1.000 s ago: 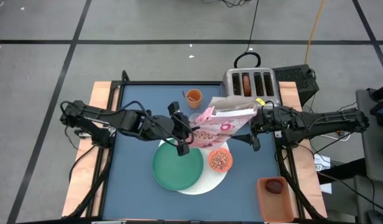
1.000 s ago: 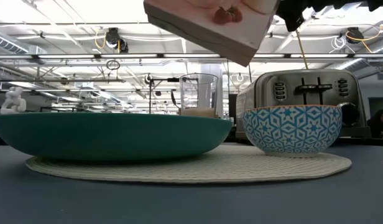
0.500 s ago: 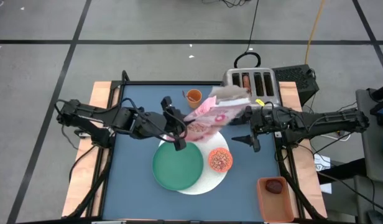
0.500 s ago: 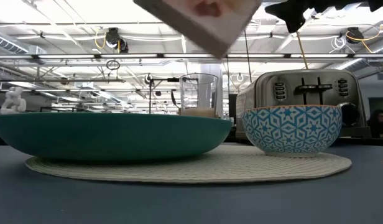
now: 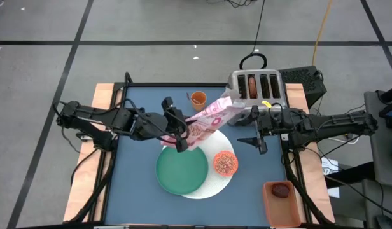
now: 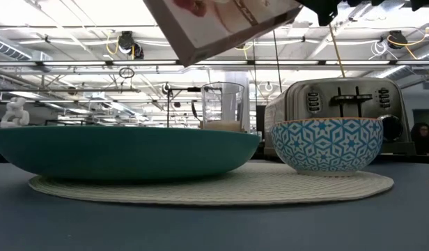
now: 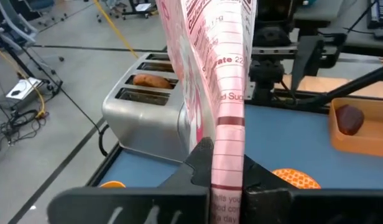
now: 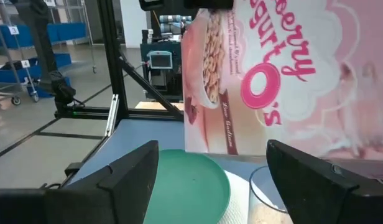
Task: Arrange a breakfast setting
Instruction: Pour the cereal from the cereal box into the orange bowl
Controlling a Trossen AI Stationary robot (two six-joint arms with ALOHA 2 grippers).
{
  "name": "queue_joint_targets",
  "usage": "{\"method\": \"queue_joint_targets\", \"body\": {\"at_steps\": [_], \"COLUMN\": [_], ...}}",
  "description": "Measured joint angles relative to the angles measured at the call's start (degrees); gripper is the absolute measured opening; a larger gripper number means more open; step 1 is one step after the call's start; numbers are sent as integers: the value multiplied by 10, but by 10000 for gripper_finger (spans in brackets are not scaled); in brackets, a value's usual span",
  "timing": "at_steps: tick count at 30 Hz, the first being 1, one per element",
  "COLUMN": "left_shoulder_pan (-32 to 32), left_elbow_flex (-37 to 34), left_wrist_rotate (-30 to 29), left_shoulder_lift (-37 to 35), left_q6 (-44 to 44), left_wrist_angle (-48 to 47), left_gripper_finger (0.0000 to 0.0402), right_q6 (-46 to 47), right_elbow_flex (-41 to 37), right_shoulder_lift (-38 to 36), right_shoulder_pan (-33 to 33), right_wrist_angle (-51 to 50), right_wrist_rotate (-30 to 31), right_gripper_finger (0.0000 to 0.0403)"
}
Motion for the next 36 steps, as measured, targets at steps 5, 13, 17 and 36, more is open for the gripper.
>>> {"method": "queue_joint_targets", "body": {"at_steps": [5,13,17,36], "left_shoulder_pan": [-2,-2,-2,23], "left_elbow_flex": [0,0,0,-175], "left_wrist_rotate": [-17,-60,-76,-240], "left_shoulder_lift": [0,-21,-42,-171], "left_q6": [0,11,22,-73], "left_wrist_angle": [0,-2,-6,-90], "left_gripper_finger": [6,5,4,4], "right_q6": [0,13,13,13], "right_elbow_flex": [0,0,0,0], "right_shoulder_lift": [0,0,0,0], "right_shoulder_pan": [0,0,0,0], "right_wrist_angle": [-12,-42,-42,-43], "right_wrist_rotate": [0,0,0,0], "right_gripper_finger": [290,290,290,290]}}
